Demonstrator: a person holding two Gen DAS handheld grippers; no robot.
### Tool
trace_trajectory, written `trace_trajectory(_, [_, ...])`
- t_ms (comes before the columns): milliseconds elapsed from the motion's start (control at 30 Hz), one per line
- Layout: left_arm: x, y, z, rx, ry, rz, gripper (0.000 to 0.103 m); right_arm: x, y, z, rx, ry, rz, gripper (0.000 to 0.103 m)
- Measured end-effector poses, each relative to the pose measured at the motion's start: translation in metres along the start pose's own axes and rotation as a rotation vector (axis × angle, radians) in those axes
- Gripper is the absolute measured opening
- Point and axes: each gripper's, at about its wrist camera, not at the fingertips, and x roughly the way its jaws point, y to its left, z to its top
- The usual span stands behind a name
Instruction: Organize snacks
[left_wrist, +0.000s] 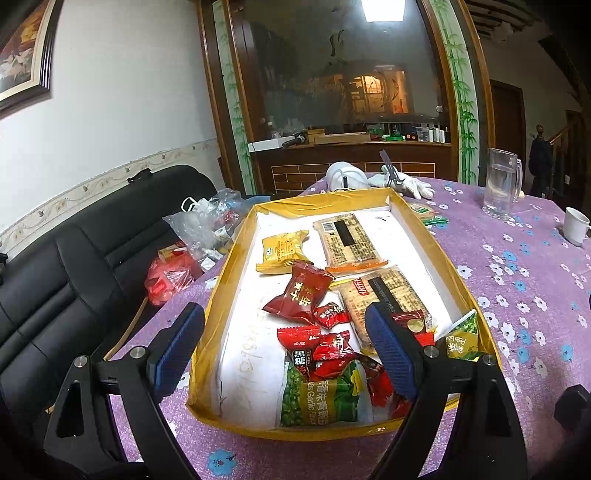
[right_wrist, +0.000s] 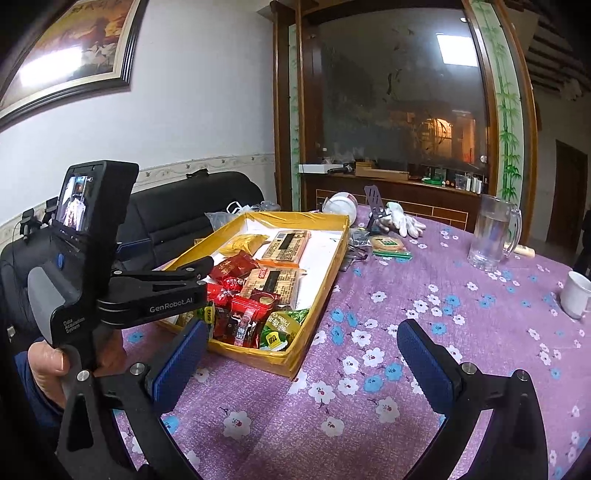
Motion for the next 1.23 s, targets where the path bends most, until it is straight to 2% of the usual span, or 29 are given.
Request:
trace_trajectory(933, [0.008, 0.004, -0.001, -0.011, 0.026, 0.012, 0.089, -0.002, 0.002, 0.002, -0.01, -0.005, 0.0, 0.102])
trace_trajectory(1233, [0.008, 0.01, -0.002, -0.032, 0.01, 0.047, 0.089, -0.002, 0.002, 0.002, -0.014, -0.007, 0.003, 0.102])
